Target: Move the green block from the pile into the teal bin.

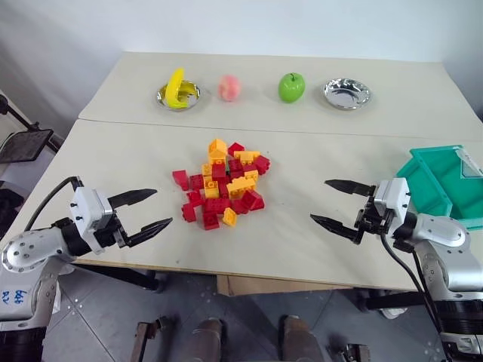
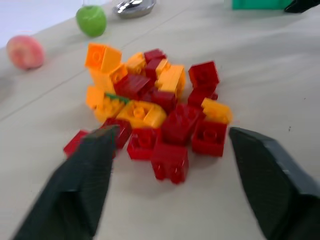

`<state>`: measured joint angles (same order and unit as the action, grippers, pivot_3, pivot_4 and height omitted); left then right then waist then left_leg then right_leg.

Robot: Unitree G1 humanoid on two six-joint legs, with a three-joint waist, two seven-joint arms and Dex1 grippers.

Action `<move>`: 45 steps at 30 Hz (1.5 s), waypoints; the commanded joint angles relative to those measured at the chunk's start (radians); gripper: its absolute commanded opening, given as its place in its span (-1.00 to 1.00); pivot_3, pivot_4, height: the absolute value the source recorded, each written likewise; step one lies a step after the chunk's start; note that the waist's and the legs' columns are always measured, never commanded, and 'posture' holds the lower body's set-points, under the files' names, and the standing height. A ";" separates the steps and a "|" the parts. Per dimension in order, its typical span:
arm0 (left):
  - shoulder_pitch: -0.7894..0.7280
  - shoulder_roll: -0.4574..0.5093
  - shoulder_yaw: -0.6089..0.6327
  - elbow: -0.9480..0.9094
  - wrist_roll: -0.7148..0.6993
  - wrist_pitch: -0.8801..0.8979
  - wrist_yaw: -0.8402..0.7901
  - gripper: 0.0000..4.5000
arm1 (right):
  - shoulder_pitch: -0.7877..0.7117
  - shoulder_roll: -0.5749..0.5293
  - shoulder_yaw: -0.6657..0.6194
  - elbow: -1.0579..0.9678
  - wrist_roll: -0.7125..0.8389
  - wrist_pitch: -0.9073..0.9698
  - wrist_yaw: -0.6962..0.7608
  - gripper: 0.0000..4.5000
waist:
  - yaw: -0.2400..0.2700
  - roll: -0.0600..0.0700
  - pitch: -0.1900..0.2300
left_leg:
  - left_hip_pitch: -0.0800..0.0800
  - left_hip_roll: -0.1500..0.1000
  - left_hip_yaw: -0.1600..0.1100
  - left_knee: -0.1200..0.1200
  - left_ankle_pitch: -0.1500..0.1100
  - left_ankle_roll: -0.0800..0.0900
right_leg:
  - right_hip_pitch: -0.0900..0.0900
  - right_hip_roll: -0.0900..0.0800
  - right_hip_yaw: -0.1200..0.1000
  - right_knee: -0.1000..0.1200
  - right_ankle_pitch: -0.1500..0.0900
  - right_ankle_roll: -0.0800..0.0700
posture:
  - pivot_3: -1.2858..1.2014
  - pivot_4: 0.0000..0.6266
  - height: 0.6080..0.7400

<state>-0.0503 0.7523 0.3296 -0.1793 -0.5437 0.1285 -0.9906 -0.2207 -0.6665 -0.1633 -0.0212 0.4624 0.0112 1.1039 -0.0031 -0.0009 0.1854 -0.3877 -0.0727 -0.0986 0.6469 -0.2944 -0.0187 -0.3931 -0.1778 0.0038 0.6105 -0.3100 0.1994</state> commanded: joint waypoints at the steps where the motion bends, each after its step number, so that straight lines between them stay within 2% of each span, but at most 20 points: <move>1: -0.036 0.009 -0.014 0.031 -0.019 0.010 -0.044 0.04 | 0.003 -0.021 -0.044 -0.003 0.012 -0.028 0.006 1.00 | -0.003 0.000 0.000 | 0.000 0.000 0.000 0.000 0.000 0.000 | 0.000 0.000 0.000 0.000 0.000 0.000 | 0.03 -0.52 1.00; 8: -0.111 -0.046 -0.116 0.093 0.014 0.024 -0.073 -0.96 | 0.018 -0.014 -0.059 -0.017 0.017 -0.026 -0.013 1.00 | 0.001 0.000 0.000 | 0.000 0.000 0.000 0.001 0.000 0.000 | 0.000 0.000 0.000 0.000 0.000 0.000 | 0.03 -0.52 1.00; 12: -0.273 -0.130 -0.233 0.252 0.130 -0.060 -0.060 -0.99 | 0.021 -0.007 -0.059 -0.025 0.017 -0.028 -0.020 1.00 | 0.006 0.000 0.000 | 0.000 0.000 0.002 0.002 0.000 0.000 | 0.001 0.000 -0.002 0.000 0.000 0.000 | 0.03 -0.52 1.00; 17: -0.534 -0.216 -0.381 0.505 0.248 -0.044 -0.084 -0.99 | 0.013 0.004 -0.055 -0.022 0.018 -0.035 -0.020 1.00 | 0.004 -0.001 0.000 | -0.001 -0.001 0.002 0.003 0.000 0.000 | 0.002 0.000 -0.003 0.001 0.000 0.000 | 0.03 -0.52 1.00; 22: -0.736 -0.326 -0.395 0.782 0.317 -0.073 -0.004 -0.99 | 0.007 0.024 -0.046 -0.029 0.010 -0.045 -0.032 1.00 | -0.005 -0.003 0.001 | -0.001 -0.001 0.003 0.002 0.000 0.000 | 0.001 0.000 -0.003 0.001 0.000 0.001 | 0.03 -0.52 1.00; 27: -0.865 -0.382 -0.362 1.012 0.376 -0.167 0.129 -0.99 | 0.006 0.046 -0.036 -0.060 0.000 -0.039 -0.072 1.00 | -0.004 -0.004 0.001 | -0.001 0.000 0.003 0.003 0.000 0.000 | 0.001 0.001 -0.003 0.002 0.000 0.001 | 0.03 -0.52 1.00; 34: -0.971 -0.385 -0.222 1.203 0.349 -0.238 0.339 -0.99 | 0.025 0.057 -0.029 -0.100 -0.002 -0.024 -0.112 1.00 | 0.000 -0.008 0.003 | -0.001 -0.001 0.003 0.004 0.000 0.000 | 0.000 0.001 -0.003 0.002 0.000 0.001 | 0.03 -0.52 1.00; 38: -0.989 -0.376 -0.192 1.260 0.376 -0.286 0.419 -0.99 | 0.033 0.062 -0.025 -0.115 -0.002 -0.018 -0.125 1.00 | 0.000 -0.009 0.003 | -0.001 -0.001 0.003 0.003 0.000 0.000 | 0.000 0.001 -0.003 0.002 0.000 0.001 | 0.03 -0.52 1.00; 41: -0.985 -0.378 -0.208 1.277 0.404 -0.294 0.414 -0.99 | 0.035 0.064 -0.019 -0.120 -0.002 -0.017 -0.134 1.00 | 0.000 -0.009 0.003 | -0.001 -0.001 0.003 0.004 0.000 0.000 | 0.000 0.001 -0.003 0.003 0.001 0.001 | 0.03 -0.52 1.00; 45: -0.966 -0.387 -0.237 1.261 0.423 -0.299 0.318 -0.99 | 0.039 0.067 -0.010 -0.130 -0.004 -0.017 -0.146 1.00 | 0.001 -0.009 0.003 | -0.001 -0.001 0.003 0.004 0.000 0.000 | 0.000 0.001 -0.003 0.003 0.001 0.001 | 0.03 -0.52 1.00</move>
<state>-1.0161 0.3650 0.1044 1.1112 -0.1299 -0.1525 -0.6237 -0.1842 -0.6044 -0.1645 -0.1146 0.4514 0.0004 0.9666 -0.0025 -0.0099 0.1885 -0.3892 -0.0735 -0.0958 0.6508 -0.2943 -0.0187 -0.3927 -0.1773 0.0007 0.6134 -0.3094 0.2007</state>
